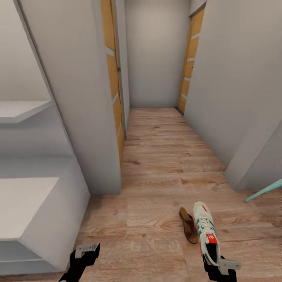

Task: Pick up the two gym shoes and the two sandals from the corridor floor and place them onto the hallstand (shoe rack) in the corridor, making sure they are on the rack and not on the floor. Arrange them so the two gym shoes are next to each other and the two sandals are next to each other.

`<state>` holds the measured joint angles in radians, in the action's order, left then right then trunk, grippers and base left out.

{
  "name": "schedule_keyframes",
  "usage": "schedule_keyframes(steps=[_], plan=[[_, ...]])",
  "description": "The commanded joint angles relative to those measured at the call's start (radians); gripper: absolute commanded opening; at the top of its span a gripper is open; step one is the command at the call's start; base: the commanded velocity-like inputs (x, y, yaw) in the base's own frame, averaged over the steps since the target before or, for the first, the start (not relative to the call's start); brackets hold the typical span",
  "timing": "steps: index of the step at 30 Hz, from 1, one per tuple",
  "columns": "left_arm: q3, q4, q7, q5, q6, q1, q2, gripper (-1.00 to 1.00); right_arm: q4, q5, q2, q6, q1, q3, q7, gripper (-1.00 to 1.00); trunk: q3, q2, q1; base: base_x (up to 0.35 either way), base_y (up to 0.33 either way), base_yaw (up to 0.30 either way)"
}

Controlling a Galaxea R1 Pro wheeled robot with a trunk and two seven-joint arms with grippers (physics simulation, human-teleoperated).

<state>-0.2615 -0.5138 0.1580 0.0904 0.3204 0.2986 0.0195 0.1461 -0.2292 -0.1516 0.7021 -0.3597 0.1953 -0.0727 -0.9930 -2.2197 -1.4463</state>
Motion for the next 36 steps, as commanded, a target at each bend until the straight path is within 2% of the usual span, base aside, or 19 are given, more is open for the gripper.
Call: schedule_keyframes(steps=[1,15,30,36], plan=[[-0.008,0.0,0.006,0.01,0.003,0.001,0.001,1.0,0.0,-0.003,0.0,0.002,-0.001,0.009,-0.007,-1.0,-0.001,0.0,0.0,0.322,0.049,-0.263],[-0.008,0.0,0.006,0.009,0.003,0.001,0.001,1.0,0.0,-0.003,0.0,0.002,-0.001,0.008,-0.007,-1.0,-0.001,0.0,0.0,0.334,0.052,-0.263],[-0.008,0.0,0.006,0.009,0.003,0.001,0.0,1.0,0.0,-0.003,0.0,0.002,0.0,0.009,-0.007,-1.0,-0.001,0.0,0.0,0.266,0.211,-0.263],[-0.008,0.0,0.006,0.009,0.003,0.001,0.001,1.0,0.0,-0.003,0.0,0.002,-0.001,0.009,-0.007,-1.0,-0.001,0.0,0.0,0.132,0.141,-0.263]])
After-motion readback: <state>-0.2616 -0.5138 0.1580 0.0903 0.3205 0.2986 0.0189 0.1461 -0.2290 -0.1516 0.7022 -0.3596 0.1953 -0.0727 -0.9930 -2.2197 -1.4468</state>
